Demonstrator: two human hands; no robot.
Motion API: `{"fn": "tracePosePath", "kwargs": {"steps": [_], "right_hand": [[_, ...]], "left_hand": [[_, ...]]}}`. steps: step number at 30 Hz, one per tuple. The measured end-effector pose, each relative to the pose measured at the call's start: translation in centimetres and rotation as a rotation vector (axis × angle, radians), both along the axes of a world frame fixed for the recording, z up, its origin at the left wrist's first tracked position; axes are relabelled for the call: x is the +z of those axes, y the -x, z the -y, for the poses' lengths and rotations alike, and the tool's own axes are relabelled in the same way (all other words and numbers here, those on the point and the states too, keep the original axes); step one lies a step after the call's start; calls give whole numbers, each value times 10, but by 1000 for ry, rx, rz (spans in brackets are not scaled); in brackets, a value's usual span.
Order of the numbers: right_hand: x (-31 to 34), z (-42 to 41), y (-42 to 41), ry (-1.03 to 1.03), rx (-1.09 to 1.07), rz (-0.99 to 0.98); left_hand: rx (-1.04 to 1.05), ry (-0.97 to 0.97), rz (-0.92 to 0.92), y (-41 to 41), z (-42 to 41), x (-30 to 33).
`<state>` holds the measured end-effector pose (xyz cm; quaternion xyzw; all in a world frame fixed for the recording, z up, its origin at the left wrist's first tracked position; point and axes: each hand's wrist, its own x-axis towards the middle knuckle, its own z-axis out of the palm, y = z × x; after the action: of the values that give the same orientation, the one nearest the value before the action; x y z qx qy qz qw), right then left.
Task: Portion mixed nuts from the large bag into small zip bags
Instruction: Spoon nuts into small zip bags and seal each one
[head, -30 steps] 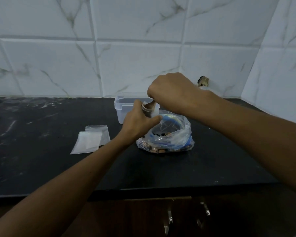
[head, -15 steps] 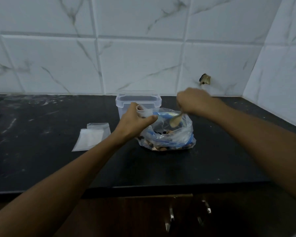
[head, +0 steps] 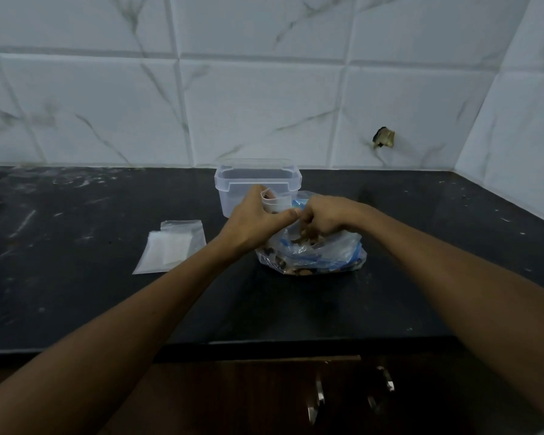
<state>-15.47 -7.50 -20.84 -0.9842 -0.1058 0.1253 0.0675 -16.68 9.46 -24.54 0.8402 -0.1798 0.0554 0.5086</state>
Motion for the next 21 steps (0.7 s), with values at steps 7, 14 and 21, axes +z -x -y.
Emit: {"fn": "tracePosePath", "kwargs": {"steps": [7, 14, 21], "right_hand": [[8, 13, -5, -292, -214, -151], [33, 30, 2, -373, -367, -140], [57, 57, 5, -467, -436, -111]], "left_hand": [[66, -39, 44, 0, -1, 0], [79, -34, 2, 0, -2, -2], [134, -114, 69, 9, 7, 5]]}}
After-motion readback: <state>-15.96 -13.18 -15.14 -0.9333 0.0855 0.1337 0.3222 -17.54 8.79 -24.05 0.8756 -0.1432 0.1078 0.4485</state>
